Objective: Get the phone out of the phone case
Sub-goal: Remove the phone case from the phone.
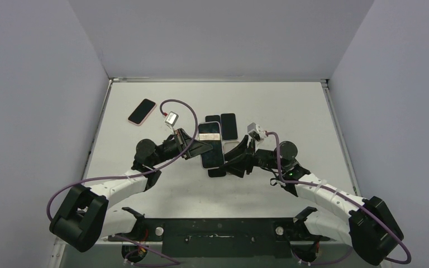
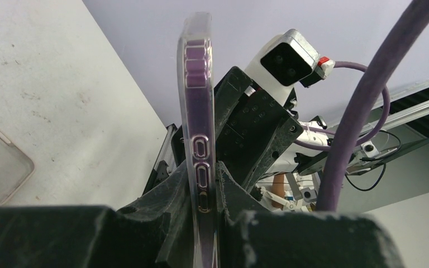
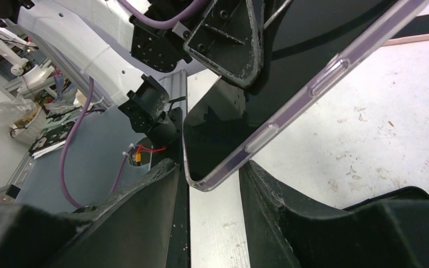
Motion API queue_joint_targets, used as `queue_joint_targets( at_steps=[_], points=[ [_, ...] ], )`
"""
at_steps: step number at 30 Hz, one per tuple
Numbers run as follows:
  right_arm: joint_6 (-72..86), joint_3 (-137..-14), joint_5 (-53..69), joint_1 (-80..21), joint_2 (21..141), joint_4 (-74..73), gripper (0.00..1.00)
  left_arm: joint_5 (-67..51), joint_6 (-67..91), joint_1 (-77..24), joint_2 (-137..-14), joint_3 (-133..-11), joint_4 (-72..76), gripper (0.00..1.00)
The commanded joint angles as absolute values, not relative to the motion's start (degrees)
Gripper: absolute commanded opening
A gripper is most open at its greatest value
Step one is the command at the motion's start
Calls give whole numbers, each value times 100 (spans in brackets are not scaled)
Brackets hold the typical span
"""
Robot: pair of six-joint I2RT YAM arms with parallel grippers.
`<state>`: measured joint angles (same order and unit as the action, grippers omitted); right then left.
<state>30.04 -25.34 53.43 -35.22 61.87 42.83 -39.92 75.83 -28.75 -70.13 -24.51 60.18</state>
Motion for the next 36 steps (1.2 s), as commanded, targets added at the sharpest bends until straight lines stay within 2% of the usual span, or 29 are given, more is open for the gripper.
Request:
queue_joint_targets(
  at_steps=[1, 5, 12, 20, 27, 36],
  points=[
    [3067, -2856, 5552, -3472, 6245, 4772, 44, -4045, 7558, -2856, -6986, -2808, 6571, 0],
    [3027, -2889, 5599, -3438, 6319, 4772, 39, -4035, 7579, -2856, -6987, -2819, 6576, 0],
    [2535, -2907, 6084, -3315, 6598, 4658, 18, -4046, 7811, -2845, -7102, -2868, 6607, 0],
    [909, -3256, 6543, -3265, 6941, 4007, 0, -4137, 8596, -2864, -7435, -2827, 7431, 0],
    [-876, -3678, 6752, -3243, 7075, 3035, 0, -4191, 9255, -2874, -7699, -2775, 8258, 0],
    [-1732, -4085, 6641, -3221, 7324, 2276, 0, -4234, 9268, -2936, -7689, -2820, 8275, 0]
  ],
)
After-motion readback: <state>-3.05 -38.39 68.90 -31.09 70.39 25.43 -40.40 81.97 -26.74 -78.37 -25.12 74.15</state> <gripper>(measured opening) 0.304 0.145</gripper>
